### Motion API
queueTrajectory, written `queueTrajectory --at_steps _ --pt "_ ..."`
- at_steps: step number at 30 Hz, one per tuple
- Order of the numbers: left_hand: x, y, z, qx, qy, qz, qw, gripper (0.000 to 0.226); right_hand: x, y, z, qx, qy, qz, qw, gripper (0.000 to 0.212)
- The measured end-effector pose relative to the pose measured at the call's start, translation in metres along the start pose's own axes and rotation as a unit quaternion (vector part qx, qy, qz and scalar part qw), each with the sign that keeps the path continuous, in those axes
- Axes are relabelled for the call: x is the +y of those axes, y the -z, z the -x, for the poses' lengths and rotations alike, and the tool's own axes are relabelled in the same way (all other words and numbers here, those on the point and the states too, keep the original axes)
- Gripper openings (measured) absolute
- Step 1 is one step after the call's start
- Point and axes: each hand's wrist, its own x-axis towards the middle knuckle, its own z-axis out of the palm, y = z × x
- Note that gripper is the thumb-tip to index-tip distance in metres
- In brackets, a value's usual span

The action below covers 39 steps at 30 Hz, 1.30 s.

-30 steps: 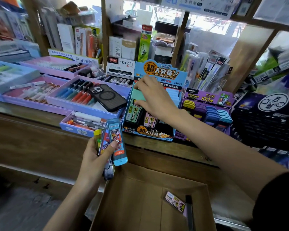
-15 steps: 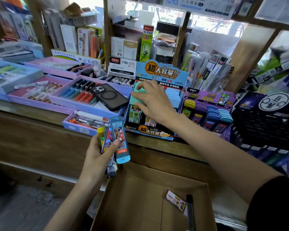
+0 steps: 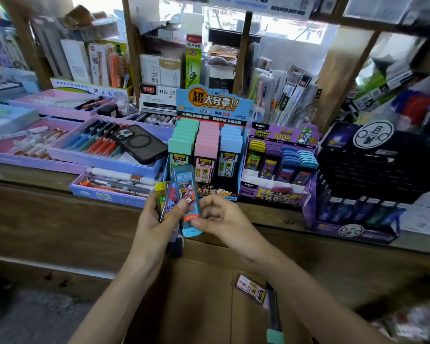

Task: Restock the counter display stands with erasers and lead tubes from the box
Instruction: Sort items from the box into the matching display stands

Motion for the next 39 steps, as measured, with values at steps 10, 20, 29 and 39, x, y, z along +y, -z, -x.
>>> queueTrajectory --at_steps 10,20,29,39 --pt "-0.01 -0.053 0.006 -0.077 -0.001 -0.036 0.996 0.021 -0.036 0.103 0.054 0.195 0.13 0.103 0.967 0.029" --pt "-0.024 -0.084 0.006 -0.116 0.015 -0.076 0.99 0.031 -0.077 0.202 0.061 0.26 0.136 0.419 0.859 0.015" --pt "-0.027 -0.088 0.008 -0.118 0.014 -0.091 0.989 0.034 -0.068 0.212 0.018 0.145 0.106 0.605 0.776 0.021" --pt "-0.035 -0.089 0.006 -0.14 0.007 -0.09 0.986 0.036 -0.054 0.212 -0.011 0.112 0.075 0.7 0.702 0.039"
